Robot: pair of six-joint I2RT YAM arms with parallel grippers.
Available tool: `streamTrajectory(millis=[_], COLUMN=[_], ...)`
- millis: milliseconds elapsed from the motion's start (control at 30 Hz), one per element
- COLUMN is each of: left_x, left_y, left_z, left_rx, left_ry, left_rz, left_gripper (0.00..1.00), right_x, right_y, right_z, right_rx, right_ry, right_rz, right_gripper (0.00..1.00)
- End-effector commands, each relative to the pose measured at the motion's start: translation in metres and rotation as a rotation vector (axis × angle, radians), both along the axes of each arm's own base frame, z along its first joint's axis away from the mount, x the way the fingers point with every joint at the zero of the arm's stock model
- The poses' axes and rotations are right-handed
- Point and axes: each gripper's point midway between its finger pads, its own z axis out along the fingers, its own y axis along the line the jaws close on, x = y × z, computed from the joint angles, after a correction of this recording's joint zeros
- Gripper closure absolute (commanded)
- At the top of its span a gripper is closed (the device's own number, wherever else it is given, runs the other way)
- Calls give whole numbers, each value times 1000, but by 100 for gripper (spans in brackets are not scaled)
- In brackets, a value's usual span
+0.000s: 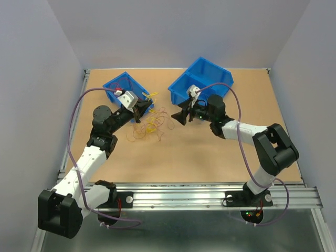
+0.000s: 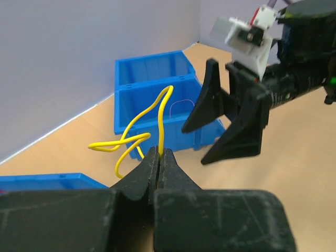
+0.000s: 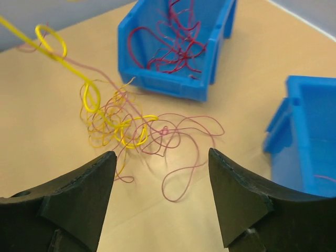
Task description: Untangle the cables
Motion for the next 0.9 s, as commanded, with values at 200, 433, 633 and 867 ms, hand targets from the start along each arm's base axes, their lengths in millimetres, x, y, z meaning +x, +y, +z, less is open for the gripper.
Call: streamTrajectory(millis=[200,433,633,867], left_x=[-12,-14,-15,-15], left_y=[-3,-4,-4,-4], left_z=[16,16,18,16], left_rx=[-20,-20,-23,-20], left_ry=[-68,-71,-73,-69], left_rz=[-37,-43,-48,-49], left_gripper=[100,100,100,100], right_x=[-9,9,21,28], right_y=[38,52,59,60], right_z=[-19,-19,-11,-9], right_rx=[-39,-21,47,73], right_ry=[-118,-139,-175,-159], right_rz=[192,156,128,91], right_gripper=[24,28,33,96])
